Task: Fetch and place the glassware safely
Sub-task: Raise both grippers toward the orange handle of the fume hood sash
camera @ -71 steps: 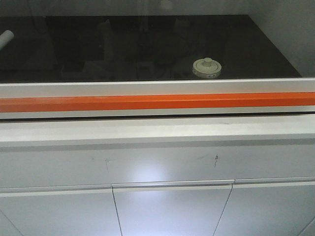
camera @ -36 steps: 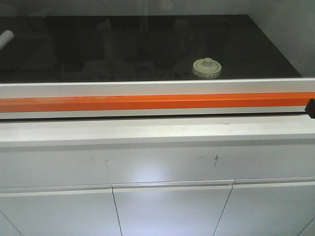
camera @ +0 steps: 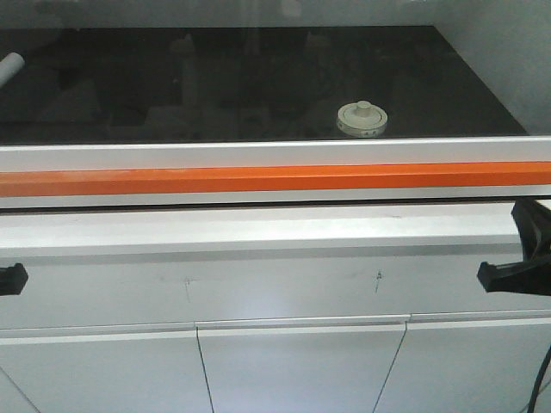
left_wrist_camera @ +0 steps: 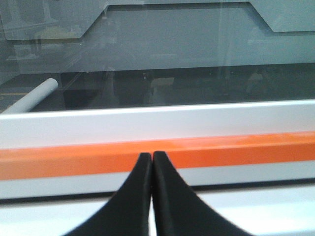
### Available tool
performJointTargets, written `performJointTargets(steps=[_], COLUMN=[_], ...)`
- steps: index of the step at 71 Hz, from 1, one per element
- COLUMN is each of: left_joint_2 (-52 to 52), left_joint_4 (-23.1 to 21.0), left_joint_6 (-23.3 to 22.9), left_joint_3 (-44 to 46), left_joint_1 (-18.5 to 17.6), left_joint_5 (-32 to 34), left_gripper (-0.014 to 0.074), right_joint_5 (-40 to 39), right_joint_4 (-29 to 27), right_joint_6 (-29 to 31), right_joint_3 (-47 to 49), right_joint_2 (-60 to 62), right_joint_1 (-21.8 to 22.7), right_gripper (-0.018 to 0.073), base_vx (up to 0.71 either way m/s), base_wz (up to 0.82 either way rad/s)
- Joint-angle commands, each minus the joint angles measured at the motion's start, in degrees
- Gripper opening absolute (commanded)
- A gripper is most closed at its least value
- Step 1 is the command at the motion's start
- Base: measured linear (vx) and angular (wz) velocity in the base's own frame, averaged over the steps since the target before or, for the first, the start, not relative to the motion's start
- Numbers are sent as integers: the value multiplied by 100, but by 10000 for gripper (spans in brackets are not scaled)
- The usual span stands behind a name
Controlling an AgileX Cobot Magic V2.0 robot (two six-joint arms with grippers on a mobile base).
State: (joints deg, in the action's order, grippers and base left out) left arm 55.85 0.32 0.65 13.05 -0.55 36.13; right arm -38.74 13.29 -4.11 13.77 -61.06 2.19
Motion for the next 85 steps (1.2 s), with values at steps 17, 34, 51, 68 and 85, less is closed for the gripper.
performJointTargets(steps=[17,34,51,68,85], left_joint_2=[-70,-70,-70,-70,-70], left_joint_4=[-32,-32,-32,-32,-32], left_joint_6=[-65,-65,-65,-65,-65], left_joint_3=[-118,-118,-118,-118,-118], left_joint_1=[-28,-28,-28,-28,-28], left_joint_5=[781,944,947,947,947], left_gripper=[-7,-7,-7,-7,-7], right_joint_5=[-2155,-3184,-3444,-3410,-3373], right_joint_4=[206,209,221,220,220], right_joint_6=[37,37,42,55,61], right_joint_3=[-86,-31,432,922,1326], right_joint_2=[-1132,-2377,-3088,-3571,-3961], right_joint_1=[26,26,26,26,26], right_gripper=[-1,-1,-1,-1,-1], base_vx=[0,0,0,0,0], base_wz=[0,0,0,0,0])
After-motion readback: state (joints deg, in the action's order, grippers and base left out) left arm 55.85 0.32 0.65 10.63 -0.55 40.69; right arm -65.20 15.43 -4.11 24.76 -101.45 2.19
